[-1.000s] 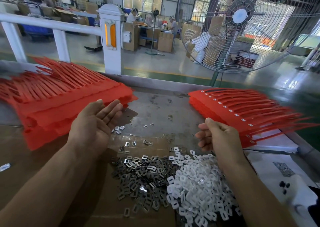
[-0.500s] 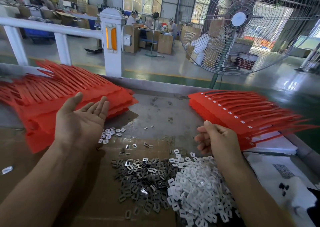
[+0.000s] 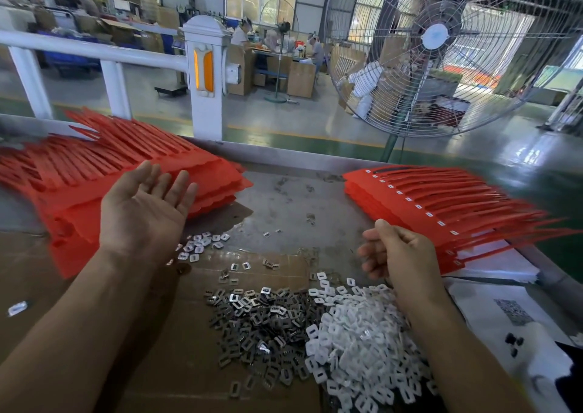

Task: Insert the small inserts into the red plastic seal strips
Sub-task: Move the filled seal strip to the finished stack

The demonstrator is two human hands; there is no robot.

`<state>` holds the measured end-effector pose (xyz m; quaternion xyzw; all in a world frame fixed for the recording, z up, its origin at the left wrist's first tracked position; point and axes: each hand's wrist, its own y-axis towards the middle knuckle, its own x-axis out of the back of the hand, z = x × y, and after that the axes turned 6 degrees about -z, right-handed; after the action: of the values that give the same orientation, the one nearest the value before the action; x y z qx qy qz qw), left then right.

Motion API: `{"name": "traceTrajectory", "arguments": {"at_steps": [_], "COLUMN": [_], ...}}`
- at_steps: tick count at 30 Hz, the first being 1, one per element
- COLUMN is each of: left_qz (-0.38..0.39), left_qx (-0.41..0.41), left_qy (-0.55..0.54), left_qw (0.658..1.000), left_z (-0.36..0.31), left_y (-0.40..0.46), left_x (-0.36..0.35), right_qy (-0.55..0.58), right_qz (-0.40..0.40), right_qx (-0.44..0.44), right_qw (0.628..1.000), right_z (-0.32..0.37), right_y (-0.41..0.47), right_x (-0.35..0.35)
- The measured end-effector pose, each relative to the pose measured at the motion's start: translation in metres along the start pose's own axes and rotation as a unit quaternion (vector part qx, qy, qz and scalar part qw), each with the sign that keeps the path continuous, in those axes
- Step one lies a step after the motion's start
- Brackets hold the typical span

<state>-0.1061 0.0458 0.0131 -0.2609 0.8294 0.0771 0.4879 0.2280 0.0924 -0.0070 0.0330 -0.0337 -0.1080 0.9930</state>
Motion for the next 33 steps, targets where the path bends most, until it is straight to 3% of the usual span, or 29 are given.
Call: {"name": "traceTrajectory", "arguments": {"at_steps": [15, 20, 26, 29, 33], "left_qz": [0.018, 0.043, -0.066, -0.123, -0.113], "left_qx": [-0.045, -0.020, 0.102, 0.104, 0.081], "left_qy": [0.089, 0.145, 0.150, 0.167, 0.144], "left_qw": [0.995, 0.988, 0.981, 0.973, 0.980], "left_z": [-0.003, 0.040, 0.065, 0.061, 0.060], "left_y": [0.003, -0.036, -0.042, -0.035, -0.031], "left_x": [-0.004, -0.027, -0.014, -0.010, -0.009], "right_qy": [-0.015, -0.019, -0.016, -0.016, -0.020], "right_qz": [0.011, 0.017, 0.010, 0.013, 0.015], "right_qx": [0.011, 0.016, 0.017, 0.017, 0.021], "right_qw": [1.000, 1.000, 1.000, 1.000, 0.999], "right_z": [-0.001, 0.001, 0.006, 0.006, 0.006], "right_y": [0.000, -0.002, -0.005, -0.006, -0.006], "right_x": [0.000, -0.001, -0.001, -0.002, -0.001]}}
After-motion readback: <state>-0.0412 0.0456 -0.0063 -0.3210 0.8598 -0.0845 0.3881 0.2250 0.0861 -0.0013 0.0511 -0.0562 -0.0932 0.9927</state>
